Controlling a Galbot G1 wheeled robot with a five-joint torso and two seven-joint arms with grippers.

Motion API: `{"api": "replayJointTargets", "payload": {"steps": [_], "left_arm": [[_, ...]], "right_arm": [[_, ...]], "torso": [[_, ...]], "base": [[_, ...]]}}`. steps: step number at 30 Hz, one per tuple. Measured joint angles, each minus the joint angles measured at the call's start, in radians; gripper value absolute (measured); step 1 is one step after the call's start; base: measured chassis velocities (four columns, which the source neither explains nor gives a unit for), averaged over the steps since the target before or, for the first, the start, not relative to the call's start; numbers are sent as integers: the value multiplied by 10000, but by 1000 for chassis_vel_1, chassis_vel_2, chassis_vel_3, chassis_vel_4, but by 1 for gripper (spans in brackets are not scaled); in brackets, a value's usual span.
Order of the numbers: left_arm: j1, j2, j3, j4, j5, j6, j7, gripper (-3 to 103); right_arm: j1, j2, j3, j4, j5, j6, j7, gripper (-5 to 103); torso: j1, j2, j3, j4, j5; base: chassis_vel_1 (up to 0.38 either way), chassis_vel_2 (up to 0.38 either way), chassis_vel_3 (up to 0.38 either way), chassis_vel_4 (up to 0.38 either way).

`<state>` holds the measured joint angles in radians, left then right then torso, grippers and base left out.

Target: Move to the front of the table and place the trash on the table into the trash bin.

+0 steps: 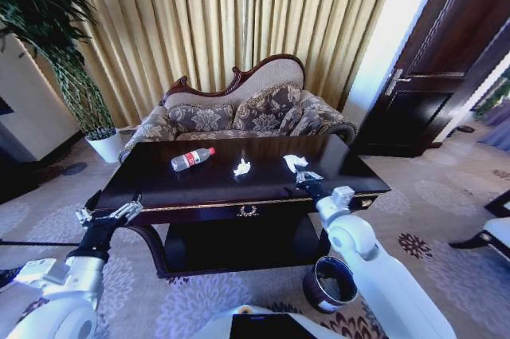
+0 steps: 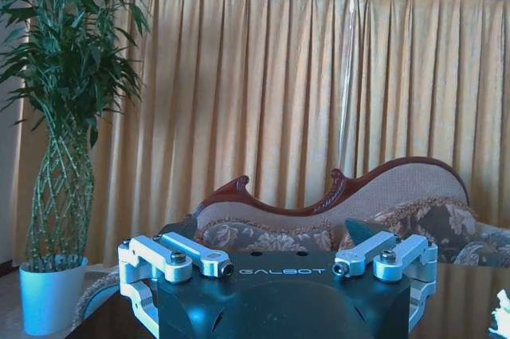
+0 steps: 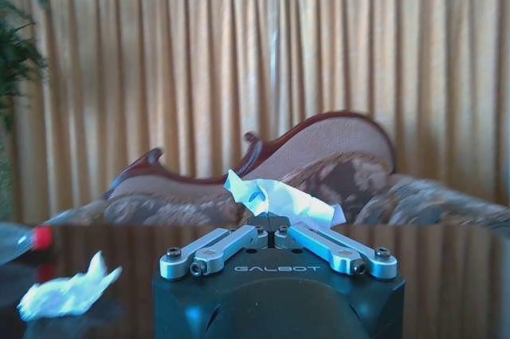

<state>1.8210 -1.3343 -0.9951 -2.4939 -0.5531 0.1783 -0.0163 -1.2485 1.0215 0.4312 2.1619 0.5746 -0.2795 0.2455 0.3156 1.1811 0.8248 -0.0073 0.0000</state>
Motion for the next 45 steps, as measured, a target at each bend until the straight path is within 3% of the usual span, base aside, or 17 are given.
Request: {"api": "replayJointTargets", "payload": {"steps": [5,15,45], "left_arm": [[-90,118,16,110,-147,0,40,100],[-226,318,66,337,-353,-1,156,100],[92,278,-38,141,-531,9,183,100]], "right_arm": [[-634,21,686,607,1,14,57,0],[-3493,347,2416,2417,64,116,-249,0],[-4028,862,1732,2707,-956,195,-234,0]], "torso": [[0,0,0,0,0],[-1,1,-1,-1,-1],[-1,1,-1,-1,-1]], "base": [[0,0,0,0],[0,0,0,0],[21,-19,-19,22]]}}
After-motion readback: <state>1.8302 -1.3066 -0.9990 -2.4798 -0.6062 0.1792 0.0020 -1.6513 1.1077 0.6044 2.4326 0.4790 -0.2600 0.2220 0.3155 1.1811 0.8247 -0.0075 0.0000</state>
